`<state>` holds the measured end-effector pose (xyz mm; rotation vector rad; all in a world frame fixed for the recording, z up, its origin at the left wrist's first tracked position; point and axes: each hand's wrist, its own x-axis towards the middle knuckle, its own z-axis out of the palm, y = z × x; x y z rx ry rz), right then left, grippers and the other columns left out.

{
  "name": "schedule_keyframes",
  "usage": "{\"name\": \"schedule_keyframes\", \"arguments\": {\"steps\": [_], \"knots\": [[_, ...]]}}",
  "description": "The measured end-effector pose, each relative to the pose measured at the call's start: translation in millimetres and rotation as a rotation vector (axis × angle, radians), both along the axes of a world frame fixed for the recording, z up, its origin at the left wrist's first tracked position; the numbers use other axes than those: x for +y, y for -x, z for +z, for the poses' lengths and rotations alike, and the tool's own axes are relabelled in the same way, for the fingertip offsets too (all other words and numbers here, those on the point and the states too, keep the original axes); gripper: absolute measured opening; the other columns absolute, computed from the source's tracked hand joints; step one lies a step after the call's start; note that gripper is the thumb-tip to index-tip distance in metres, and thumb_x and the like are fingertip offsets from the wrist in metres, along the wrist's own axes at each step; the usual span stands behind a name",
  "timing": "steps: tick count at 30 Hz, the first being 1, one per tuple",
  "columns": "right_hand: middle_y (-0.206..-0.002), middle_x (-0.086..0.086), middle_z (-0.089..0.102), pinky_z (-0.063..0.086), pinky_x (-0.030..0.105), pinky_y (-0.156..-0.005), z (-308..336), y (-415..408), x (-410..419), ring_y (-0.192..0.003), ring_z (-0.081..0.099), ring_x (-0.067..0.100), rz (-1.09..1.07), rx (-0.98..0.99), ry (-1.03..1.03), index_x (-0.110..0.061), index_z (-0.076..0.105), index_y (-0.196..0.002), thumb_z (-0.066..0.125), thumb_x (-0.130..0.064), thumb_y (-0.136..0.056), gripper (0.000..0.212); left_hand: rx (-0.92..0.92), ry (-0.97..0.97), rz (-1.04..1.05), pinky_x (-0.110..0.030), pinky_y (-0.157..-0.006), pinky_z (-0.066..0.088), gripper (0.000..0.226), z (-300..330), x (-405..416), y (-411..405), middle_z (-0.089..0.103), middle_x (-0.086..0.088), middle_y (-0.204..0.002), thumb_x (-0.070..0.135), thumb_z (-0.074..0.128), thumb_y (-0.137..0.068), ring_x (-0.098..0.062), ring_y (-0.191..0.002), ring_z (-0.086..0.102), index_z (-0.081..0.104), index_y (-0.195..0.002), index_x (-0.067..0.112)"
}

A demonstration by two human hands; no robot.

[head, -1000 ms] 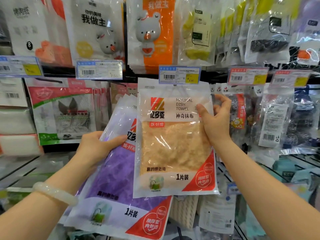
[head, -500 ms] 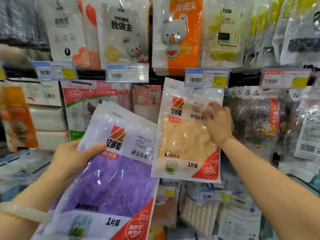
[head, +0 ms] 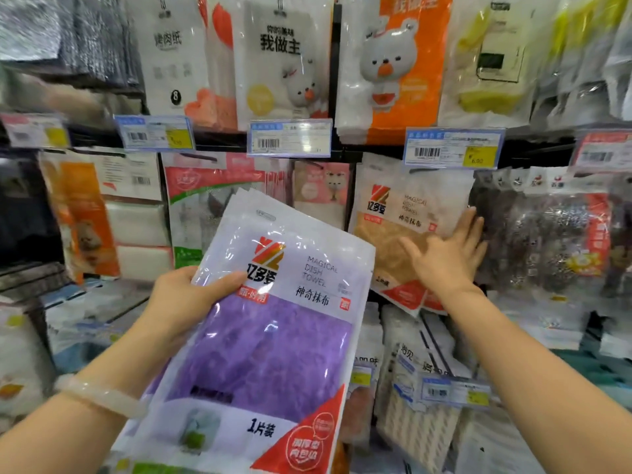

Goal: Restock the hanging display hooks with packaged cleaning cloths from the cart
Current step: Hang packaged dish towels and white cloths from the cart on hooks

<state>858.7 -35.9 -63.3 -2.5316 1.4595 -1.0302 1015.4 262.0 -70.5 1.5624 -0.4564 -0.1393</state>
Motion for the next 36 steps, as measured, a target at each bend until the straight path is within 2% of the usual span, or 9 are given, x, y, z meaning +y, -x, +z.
{"name": "schedule_keyframes", "arguments": {"steps": [3, 6, 10, 13, 17, 22, 27, 32, 36], "knots": [[-0.102, 0.014, 0.068, 0.049, 0.034, -0.075, 5.7, 12.0, 26.3, -0.093, 0.062, 0.027, 0.301, -0.248, -0.326, -0.012, 0.065, -0.091, 0.047, -0.067, -0.08, 0.059, 0.035, 0.011, -0.049, -0.019, -0.045, 0.051, 0.017, -1.2, -19.5, 7.9, 0.072, -0.004, -0.07, 0.015, 0.08, -0.072, -0.014, -0.055, 0.064, 0.072, -0.084, 0.006], [-0.075, -0.001, 0.073, 0.049, 0.019, -0.046, -7.1, 21.5, 49.5, -0.054, 0.066, 0.005, 0.546, -0.383, -0.746, -0.013, 0.065, -0.075, 0.072, -0.046, -0.074, 0.034, 0.061, 0.024, -0.105, -0.02, -0.048, 0.052, 0.02, -2.1, -38.0, 15.3, 0.073, -0.006, -0.074, 0.017, 0.081, -0.071, -0.015, -0.057, 0.066, 0.073, -0.085, 0.005], [-0.075, 0.002, 0.075, 0.054, 0.021, -0.049, -18.3, 32.0, 49.7, -0.061, 0.07, 0.01, 0.589, -0.676, -0.9, -0.006, 0.069, -0.087, 0.08, -0.017, -0.07, 0.023, 0.044, 0.018, -0.146, -0.019, -0.047, 0.052, 0.019, -0.3, -53.4, 22.5, 0.074, 0.004, -0.066, 0.022, 0.083, -0.067, -0.007, -0.053, 0.067, 0.073, -0.079, 0.012], [-0.086, 0.014, 0.074, 0.059, 0.032, -0.062, -20.0, 38.4, 45.4, -0.07, 0.072, 0.021, 0.554, -0.799, -0.965, 0.0, 0.068, -0.092, 0.079, -0.012, -0.071, 0.027, 0.029, 0.014, -0.167, -0.02, -0.05, 0.053, 0.018, -1.1, -58.6, 23.1, 0.074, 0.005, -0.065, 0.027, 0.082, -0.069, -0.008, -0.054, 0.068, 0.072, -0.078, 0.014], [-0.084, 0.013, 0.073, 0.056, 0.028, -0.052, -23.2, 46.3, 42.1, -0.065, 0.072, 0.019, 0.543, -0.946, -0.971, 0.0, 0.063, -0.095, 0.072, -0.01, -0.077, 0.022, 0.069, 0.033, -0.151, -0.029, -0.064, 0.055, 0.019, -4.5, -64.8, 24.1, 0.072, -0.004, -0.073, 0.032, 0.077, -0.074, -0.019, -0.061, 0.064, 0.07, -0.077, 0.014], [-0.103, 0.019, 0.068, 0.058, 0.041, -0.074, -25.8, 54.0, 40.1, -0.079, 0.07, 0.022, 0.569, -1.018, -0.746, -0.009, 0.052, -0.103, 0.069, -0.005, -0.08, 0.029, 0.113, 0.032, -0.152, -0.023, -0.047, 0.05, 0.022, -4.3, -68.7, 27.3, 0.071, -0.002, -0.063, 0.031, 0.08, -0.071, -0.017, -0.05, 0.062, 0.069, -0.075, 0.012], [-0.099, -0.002, 0.066, 0.057, 0.021, -0.065, -20.9, 64.1, 39.2, -0.084, 0.068, 0.007, 0.661, -0.919, -0.384, -0.033, 0.028, -0.135, 0.07, -0.001, -0.079, 0.077, 0.108, 0.043, -0.148, -0.024, -0.05, 0.05, 0.025, -3.8, -75.4, 29.6, 0.07, -0.003, -0.068, 0.032, 0.082, -0.069, -0.018, -0.055, 0.061, 0.069, -0.074, 0.012], [-0.12, 0.008, 0.061, 0.056, 0.026, -0.082, -0.4, 76.6, 34.1, -0.099, 0.063, 0.01, 0.76, -0.853, -0.397, -0.027, 0.057, -0.11, 0.07, 0.006, -0.076, 0.049, 0.053, 0.004, -0.149, -0.025, -0.051, 0.049, 0.024, -1.6, -78.0, 29.1, 0.067, 0.006, -0.05, 0.032, 0.083, -0.067, -0.015, -0.049, 0.059, 0.067, -0.064, 0.014], [-0.115, 0.009, 0.064, 0.058, 0.027, -0.068, 9.7, 83.8, 27.7, -0.088, 0.068, 0.014, 0.857, -1.017, -0.616, -0.022, 0.06, -0.109, 0.063, 0.013, -0.076, 0.048, -0.008, -0.025, -0.156, -0.02, -0.042, 0.046, 0.026, 0.0, -78.9, 35.7, 0.064, 0.01, -0.045, 0.032, 0.084, -0.066, -0.009, -0.042, 0.057, 0.066, -0.059, 0.015]]}}
